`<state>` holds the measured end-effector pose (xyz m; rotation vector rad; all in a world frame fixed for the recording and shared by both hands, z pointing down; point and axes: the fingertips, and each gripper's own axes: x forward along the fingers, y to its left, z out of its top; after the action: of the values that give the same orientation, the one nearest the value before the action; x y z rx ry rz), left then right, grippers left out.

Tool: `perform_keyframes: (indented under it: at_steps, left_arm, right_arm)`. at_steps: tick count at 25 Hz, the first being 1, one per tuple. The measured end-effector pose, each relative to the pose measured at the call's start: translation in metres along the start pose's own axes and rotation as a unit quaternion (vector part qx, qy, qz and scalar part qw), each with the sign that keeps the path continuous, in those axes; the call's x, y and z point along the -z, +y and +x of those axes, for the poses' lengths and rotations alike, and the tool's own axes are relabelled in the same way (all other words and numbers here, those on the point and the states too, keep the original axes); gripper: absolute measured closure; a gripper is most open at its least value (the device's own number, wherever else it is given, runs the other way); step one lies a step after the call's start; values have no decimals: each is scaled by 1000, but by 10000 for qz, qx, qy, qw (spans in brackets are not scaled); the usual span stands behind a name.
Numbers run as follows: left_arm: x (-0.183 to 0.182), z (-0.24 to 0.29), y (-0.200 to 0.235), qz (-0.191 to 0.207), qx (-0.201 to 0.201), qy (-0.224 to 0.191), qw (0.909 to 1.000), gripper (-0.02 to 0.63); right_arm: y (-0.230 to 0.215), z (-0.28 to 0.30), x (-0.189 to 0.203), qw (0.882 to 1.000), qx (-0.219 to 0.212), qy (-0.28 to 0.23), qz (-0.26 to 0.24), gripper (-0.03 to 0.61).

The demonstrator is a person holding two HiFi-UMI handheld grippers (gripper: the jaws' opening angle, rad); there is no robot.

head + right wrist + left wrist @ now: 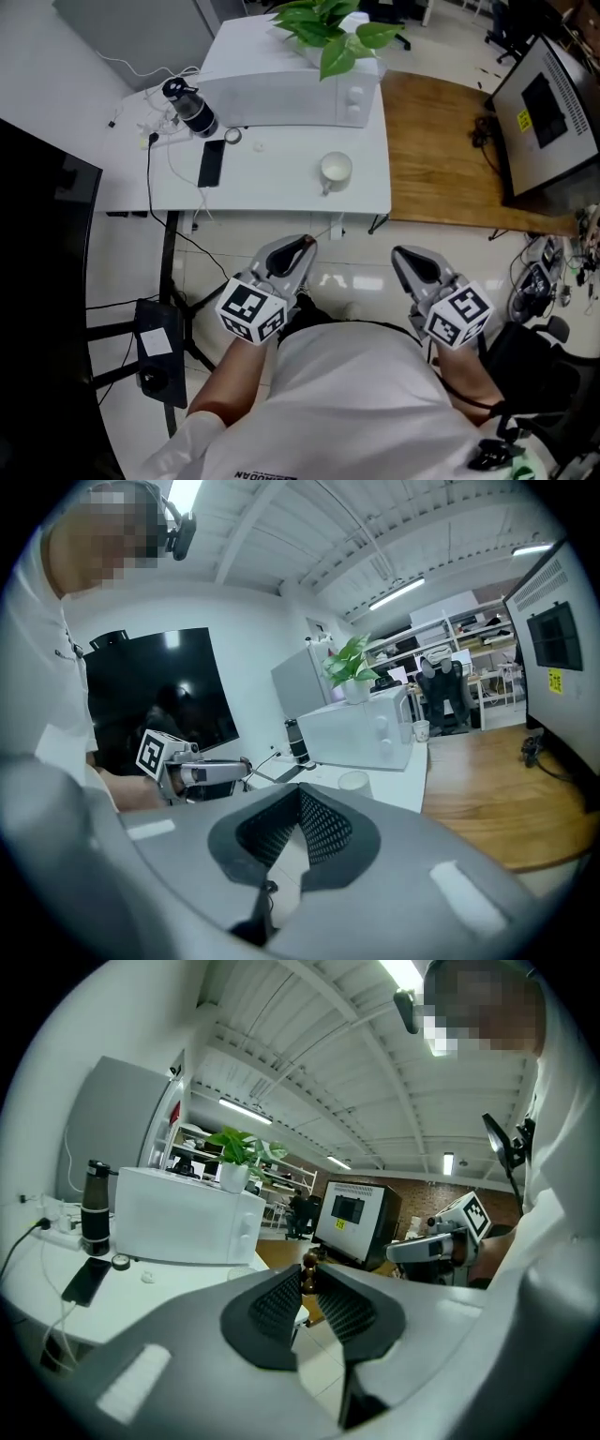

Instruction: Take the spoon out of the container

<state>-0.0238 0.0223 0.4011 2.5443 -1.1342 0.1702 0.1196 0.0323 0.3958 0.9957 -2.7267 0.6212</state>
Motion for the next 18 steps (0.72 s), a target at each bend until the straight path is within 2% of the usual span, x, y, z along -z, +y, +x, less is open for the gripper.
perform_keyframes:
  at_steps: [3,7,11,18]
  left_arm:
    - [12,-4,-17,-91,-210,104,9997,560]
    - [16,-13,-38,-62,-208,103,9997,560]
    - [23,-21,-45,10,-84,249,9997,560]
    - [24,-38,-44,47,279,424,9987,560]
  right_arm:
    - [1,-18,11,10000,-54,29,-7,572]
    - [9,-32,18,9999,-113,25,-28,572]
    - [21,-38,20,9999,-82,-59,14,572]
    - [42,-29,23,9994,236,-146,218,572]
